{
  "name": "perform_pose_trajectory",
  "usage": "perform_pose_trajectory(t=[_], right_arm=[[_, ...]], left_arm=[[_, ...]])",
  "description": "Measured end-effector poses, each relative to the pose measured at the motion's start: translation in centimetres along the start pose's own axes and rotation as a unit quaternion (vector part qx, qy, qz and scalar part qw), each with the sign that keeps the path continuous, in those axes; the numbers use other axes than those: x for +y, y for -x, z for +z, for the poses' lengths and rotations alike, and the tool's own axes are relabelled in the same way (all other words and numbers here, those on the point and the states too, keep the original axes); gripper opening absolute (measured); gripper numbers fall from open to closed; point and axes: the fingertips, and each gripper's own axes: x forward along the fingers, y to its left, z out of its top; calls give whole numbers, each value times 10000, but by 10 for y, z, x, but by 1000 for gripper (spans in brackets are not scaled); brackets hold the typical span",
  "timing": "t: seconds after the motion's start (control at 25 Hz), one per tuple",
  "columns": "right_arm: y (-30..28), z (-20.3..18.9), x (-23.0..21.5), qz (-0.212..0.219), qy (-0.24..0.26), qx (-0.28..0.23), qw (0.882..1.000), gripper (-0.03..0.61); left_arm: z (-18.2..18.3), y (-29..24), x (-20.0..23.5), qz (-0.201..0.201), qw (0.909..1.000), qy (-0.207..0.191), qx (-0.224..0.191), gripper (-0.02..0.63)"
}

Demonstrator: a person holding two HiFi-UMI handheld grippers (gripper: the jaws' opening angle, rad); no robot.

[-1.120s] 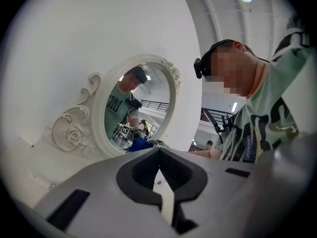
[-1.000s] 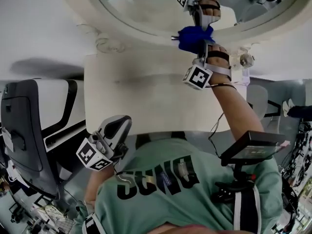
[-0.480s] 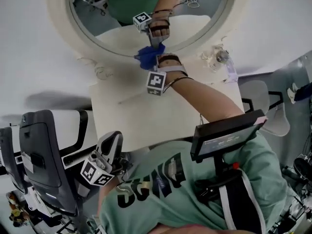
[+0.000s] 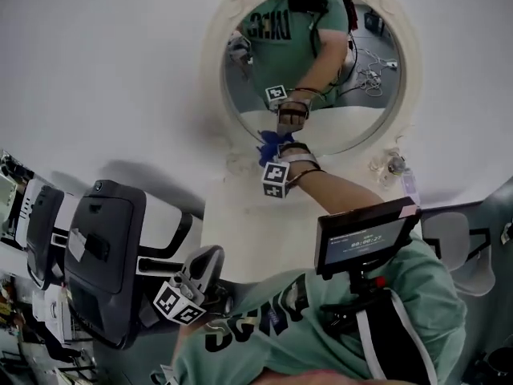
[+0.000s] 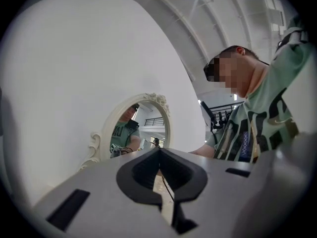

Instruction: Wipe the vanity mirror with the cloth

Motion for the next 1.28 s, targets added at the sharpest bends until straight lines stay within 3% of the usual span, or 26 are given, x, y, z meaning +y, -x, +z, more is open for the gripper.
perform_pose_trajectory(t=[0.2,0.32,0.48,0.64,0.8,0.88,1.08,1.28], right_arm=[[53,80,-83,-482,-202,-822,9952,48],[95,100,-141,-727,-225,-1238,9894,48],[161,106,-232,-1096,-678,-1687,9772,48],[245,62,-320,-1977,-1076,-1912,9554,48],[303,-4,-380,-3039,-1751,-1922,9166,49],[310,-30,-390,-3283,-2082,-1881,9019,48],[313,-82,-396,-4149,-2146,-1449,8723,48],[331,-124,-383,-4226,-2340,-1392,8644,49]], left_arm=[[18,26,4,147,9988,-271,-374,9],[29,33,5,193,9973,-402,-580,9],[40,36,11,155,9960,-512,-721,9],[43,25,-1,-22,9952,-553,-805,9],[42,10,-6,-274,9951,-603,-728,10],[42,5,-3,-381,9952,-611,-669,9],[40,-10,1,-613,9945,-597,-610,9],[36,-27,-13,-871,9932,-578,-517,9]])
